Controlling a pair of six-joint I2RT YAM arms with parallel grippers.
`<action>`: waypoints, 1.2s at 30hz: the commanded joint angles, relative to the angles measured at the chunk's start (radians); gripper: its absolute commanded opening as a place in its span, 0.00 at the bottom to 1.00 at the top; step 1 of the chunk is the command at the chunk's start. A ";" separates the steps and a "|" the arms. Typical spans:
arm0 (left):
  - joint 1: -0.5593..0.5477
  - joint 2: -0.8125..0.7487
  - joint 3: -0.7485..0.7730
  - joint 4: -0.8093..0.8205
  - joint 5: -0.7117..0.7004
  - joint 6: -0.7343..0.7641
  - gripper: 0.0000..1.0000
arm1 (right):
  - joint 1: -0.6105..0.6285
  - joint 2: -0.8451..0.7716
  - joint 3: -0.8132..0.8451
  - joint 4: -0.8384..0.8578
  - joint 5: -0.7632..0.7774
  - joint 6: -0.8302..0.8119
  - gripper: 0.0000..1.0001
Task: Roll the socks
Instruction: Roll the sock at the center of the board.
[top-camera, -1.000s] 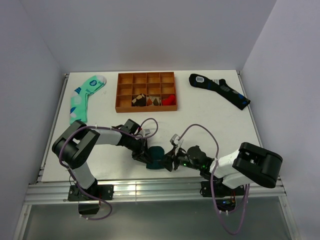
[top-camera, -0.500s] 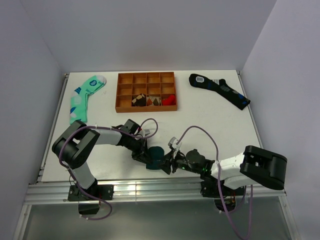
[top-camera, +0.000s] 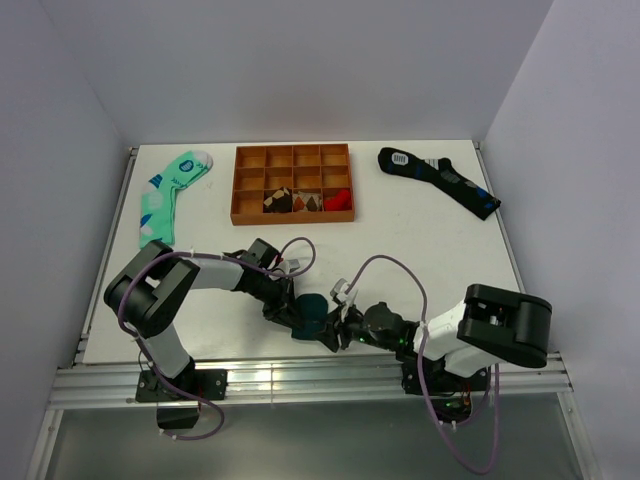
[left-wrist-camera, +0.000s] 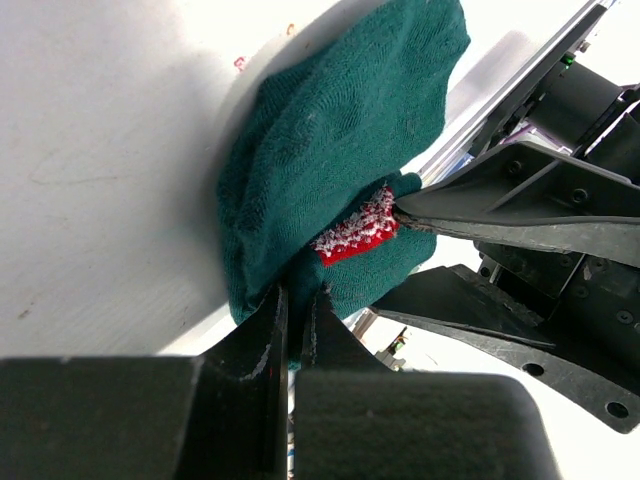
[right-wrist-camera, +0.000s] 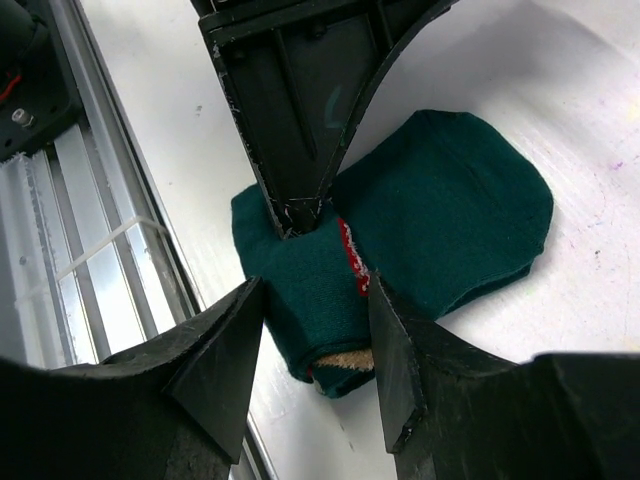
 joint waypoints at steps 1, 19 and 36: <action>0.004 0.050 -0.041 -0.092 -0.202 0.076 0.00 | 0.015 0.049 -0.002 0.049 0.013 0.004 0.53; 0.021 0.051 -0.039 -0.098 -0.227 0.068 0.00 | 0.020 0.270 -0.120 0.384 -0.013 0.068 0.50; 0.041 0.051 -0.036 -0.103 -0.225 0.073 0.00 | 0.087 0.238 -0.010 0.098 0.071 0.059 0.47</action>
